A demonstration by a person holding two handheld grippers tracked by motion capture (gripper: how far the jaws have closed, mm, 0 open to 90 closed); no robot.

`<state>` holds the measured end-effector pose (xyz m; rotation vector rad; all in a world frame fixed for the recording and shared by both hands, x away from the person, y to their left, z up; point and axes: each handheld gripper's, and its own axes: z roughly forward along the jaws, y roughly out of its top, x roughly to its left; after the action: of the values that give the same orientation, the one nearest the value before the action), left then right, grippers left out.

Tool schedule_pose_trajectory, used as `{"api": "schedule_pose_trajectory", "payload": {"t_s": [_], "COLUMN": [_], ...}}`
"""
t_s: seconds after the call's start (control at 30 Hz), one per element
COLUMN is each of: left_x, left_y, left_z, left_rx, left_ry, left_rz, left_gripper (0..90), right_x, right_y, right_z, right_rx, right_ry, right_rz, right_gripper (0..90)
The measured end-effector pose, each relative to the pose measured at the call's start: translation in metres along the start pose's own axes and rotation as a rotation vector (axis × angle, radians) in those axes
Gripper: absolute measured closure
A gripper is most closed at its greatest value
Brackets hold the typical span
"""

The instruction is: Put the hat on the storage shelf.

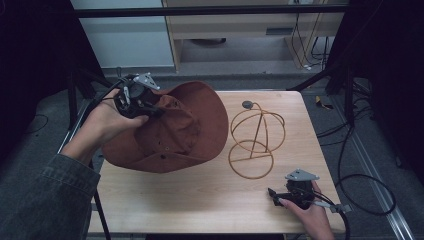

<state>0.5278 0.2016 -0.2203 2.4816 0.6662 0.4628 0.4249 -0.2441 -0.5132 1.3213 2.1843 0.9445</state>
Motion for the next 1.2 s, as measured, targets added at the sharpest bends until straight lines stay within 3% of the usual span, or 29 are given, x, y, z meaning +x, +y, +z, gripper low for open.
{"api": "schedule_pose_trajectory", "payload": {"t_s": [0.3,0.83,1.2], "left_x": [-0.005,-0.007,-0.016], "left_y": [0.006,0.035,0.058], "left_z": [-0.008,-0.04,-0.046], "left_rx": [-0.004,-0.079,-0.102], "left_ry": [0.012,0.033,0.035], "left_rz": [0.028,0.061,0.095], "left_gripper": [88.6,88.6,88.5], "right_x": [0.0,0.0,0.0], "right_y": [0.0,0.0,0.0], "right_z": [0.0,0.0,0.0], "right_rx": [0.0,0.002,0.002], "right_ry": [0.0,0.001,0.001], "right_rz": [0.0,0.003,0.004], "right_gripper": [4.1,4.1,4.1]}}
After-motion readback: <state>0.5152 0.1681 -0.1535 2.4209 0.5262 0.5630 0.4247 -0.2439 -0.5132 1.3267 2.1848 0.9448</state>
